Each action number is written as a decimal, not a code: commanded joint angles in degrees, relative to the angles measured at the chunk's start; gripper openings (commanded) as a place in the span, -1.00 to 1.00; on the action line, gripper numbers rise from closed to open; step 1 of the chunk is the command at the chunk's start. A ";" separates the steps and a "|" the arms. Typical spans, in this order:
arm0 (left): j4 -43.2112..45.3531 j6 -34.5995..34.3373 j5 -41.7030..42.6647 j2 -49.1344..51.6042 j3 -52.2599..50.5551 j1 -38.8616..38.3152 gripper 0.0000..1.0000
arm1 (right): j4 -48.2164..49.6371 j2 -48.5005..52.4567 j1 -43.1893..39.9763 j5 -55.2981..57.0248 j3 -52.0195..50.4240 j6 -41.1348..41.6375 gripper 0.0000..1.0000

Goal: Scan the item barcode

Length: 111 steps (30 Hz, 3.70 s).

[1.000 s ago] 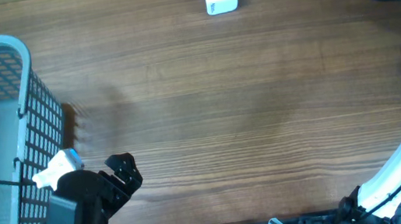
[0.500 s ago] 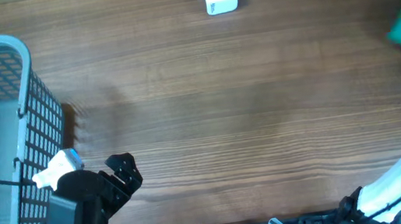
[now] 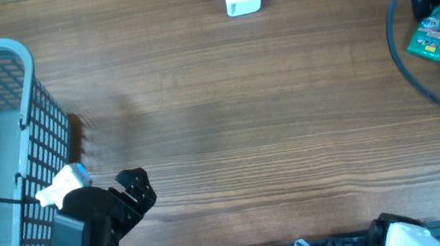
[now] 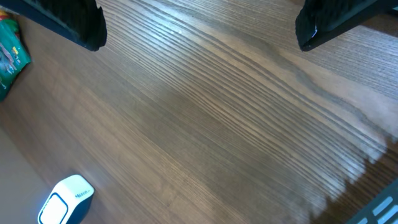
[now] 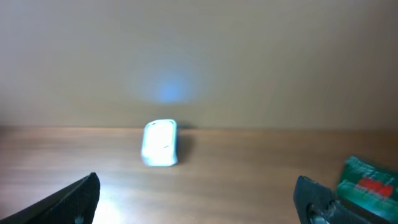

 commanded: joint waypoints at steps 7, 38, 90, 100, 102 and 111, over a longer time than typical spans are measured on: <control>-0.07 0.94 -0.76 -0.24 0.04 -0.31 1.00 | -17.00 -7.67 0.24 6.82 0.33 3.48 0.99; -0.07 0.94 -0.76 -0.24 0.04 -0.31 1.00 | 53.64 -62.40 17.88 8.26 -74.55 1.53 0.99; 5.70 1.64 -2.29 -7.50 -3.30 8.44 1.00 | 50.10 -68.89 18.49 20.46 -96.06 10.56 0.99; 45.24 25.92 4.48 -24.46 -28.48 21.33 1.00 | 50.12 -68.89 18.49 20.46 -96.06 10.56 1.00; 53.77 34.86 8.02 -26.18 -33.55 21.73 1.00 | 50.12 -68.89 18.49 20.46 -96.06 10.56 0.99; 72.91 45.31 9.84 -29.38 -52.11 23.32 1.00 | 50.12 -68.89 18.49 20.46 -96.04 10.56 0.99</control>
